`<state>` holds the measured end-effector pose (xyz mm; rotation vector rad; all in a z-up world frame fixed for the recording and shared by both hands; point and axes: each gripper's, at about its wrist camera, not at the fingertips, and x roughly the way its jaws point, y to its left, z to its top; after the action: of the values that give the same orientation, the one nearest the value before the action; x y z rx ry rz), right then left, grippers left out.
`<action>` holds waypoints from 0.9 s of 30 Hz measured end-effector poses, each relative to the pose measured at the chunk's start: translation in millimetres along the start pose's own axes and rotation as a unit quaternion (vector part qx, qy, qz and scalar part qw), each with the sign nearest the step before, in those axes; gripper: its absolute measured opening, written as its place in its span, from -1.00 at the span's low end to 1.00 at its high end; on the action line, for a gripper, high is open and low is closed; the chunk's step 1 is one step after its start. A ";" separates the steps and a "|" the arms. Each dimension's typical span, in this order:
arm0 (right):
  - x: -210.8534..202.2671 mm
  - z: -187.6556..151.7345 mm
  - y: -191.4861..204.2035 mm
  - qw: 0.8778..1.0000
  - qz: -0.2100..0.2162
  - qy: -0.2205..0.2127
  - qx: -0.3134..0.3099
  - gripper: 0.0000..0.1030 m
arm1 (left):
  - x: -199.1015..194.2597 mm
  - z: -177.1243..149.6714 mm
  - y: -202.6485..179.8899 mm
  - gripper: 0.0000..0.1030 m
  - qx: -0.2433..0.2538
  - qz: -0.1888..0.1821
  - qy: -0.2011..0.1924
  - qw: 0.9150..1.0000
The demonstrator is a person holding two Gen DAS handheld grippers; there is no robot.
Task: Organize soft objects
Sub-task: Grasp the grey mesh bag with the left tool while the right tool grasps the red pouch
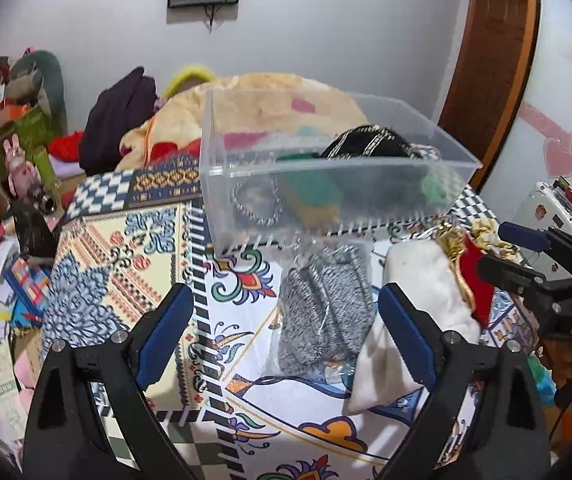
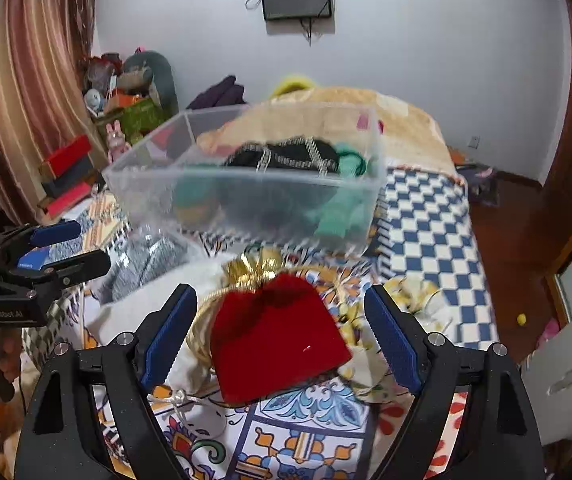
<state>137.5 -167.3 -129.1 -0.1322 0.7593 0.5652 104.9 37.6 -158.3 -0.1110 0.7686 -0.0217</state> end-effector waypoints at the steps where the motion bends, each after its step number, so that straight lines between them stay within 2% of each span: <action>1: 3.5 0.4 0.2 1.000 0.002 0.003 0.002 0.63 | 4.6 -0.6 0.6 0.83 -0.003 -0.002 0.005 1.000; 3: 6.7 -0.6 1.5 1.000 0.005 0.004 0.003 0.63 | 11.6 -0.6 1.6 0.82 -0.011 -0.008 0.012 1.000; 7: 17.6 4.2 -1.1 1.000 0.004 0.008 0.012 0.57 | 23.8 2.0 2.6 0.42 -0.023 -0.027 0.026 0.999; 11: 24.2 3.5 -2.2 0.999 0.020 0.021 0.020 0.13 | 29.8 3.1 1.5 0.23 -0.029 -0.043 0.030 0.998; 17: 20.3 -2.3 1.4 0.999 0.026 0.020 0.012 -0.14 | 34.7 0.9 -1.1 -0.06 -0.035 -0.070 0.033 0.996; 18: 17.9 -3.3 3.7 0.999 0.027 0.019 0.006 -0.18 | 34.7 0.9 -2.2 -0.10 -0.033 -0.069 0.033 0.997; 19: 16.8 -3.3 4.5 1.000 0.026 0.017 0.003 -0.26 | 34.4 0.8 -3.4 -0.23 -0.031 -0.072 0.033 0.996; 25: 10.5 -4.0 4.0 1.000 0.027 0.008 0.001 -0.51 | 22.9 -2.9 -7.1 -0.51 -0.025 -0.066 0.024 0.997; 26: 9.1 -3.6 2.9 1.000 0.026 0.006 0.002 -0.78 | 19.7 -3.6 -7.4 -0.53 -0.024 -0.060 0.021 0.998; 27: 7.4 -3.5 1.9 1.000 0.027 0.005 0.002 -0.78 | 17.4 -3.6 -6.1 -0.55 -0.023 -0.056 0.019 0.998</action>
<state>138.7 -163.5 -136.5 -0.1111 0.7749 0.6158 115.0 30.2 -172.3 -0.1974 0.7996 -0.1138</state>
